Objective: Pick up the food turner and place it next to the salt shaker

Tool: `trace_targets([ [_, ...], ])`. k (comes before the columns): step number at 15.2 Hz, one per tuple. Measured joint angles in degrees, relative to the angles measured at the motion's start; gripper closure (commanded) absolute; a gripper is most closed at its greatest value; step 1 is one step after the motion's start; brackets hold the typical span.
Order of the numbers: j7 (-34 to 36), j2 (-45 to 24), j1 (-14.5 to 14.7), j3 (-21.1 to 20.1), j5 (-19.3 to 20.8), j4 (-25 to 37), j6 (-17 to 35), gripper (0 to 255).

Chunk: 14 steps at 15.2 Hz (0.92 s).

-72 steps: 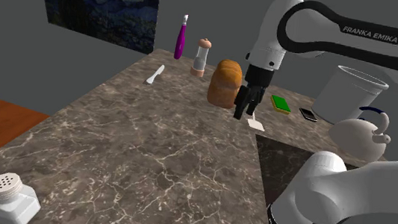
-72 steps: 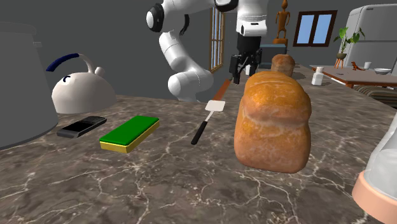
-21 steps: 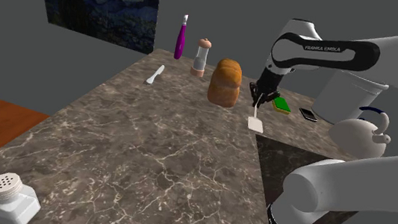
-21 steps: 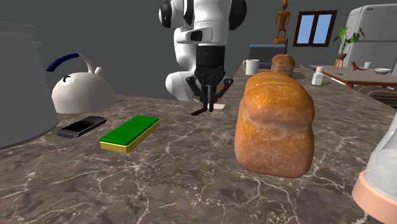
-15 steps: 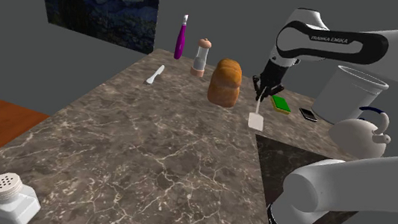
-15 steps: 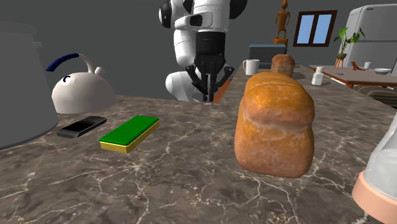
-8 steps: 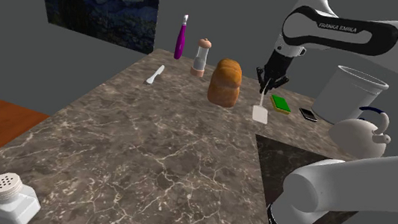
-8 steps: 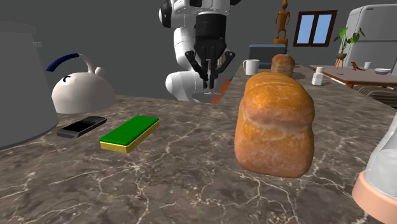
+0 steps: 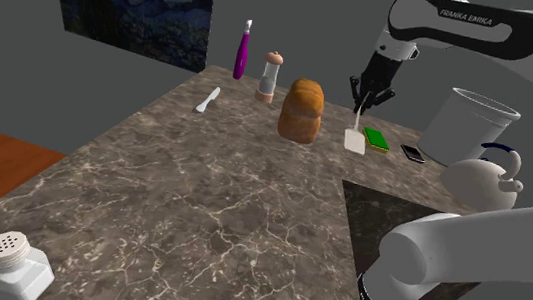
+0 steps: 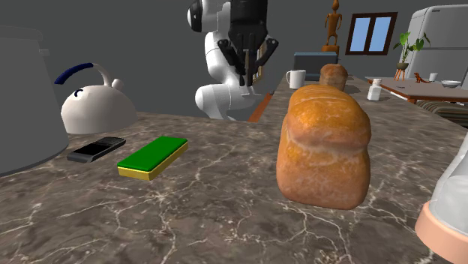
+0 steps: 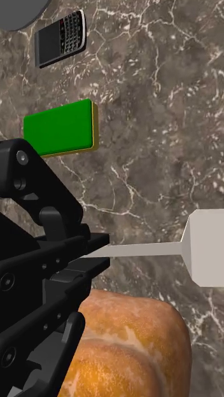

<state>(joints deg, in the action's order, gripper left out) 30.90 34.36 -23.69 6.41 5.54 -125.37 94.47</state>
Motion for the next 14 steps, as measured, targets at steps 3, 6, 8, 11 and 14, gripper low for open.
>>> trace_targets([
  [3, -0.2, -0.8, 0.0, 0.0, -0.1, 2.9, -2.1, 255],
  [6, 0.5, -0.7, 0.3, -0.7, -0.4, 4.4, -3.8, 255],
  [8, 2.5, 0.8, 0.8, -2.5, -1.2, 3.4, -4.5, 255],
  [11, 6.3, 3.0, 1.9, -5.7, -2.9, 1.8, -5.1, 255],
  [14, 10.3, 5.2, 3.1, -9.3, -4.9, 0.5, -6.1, 255],
])
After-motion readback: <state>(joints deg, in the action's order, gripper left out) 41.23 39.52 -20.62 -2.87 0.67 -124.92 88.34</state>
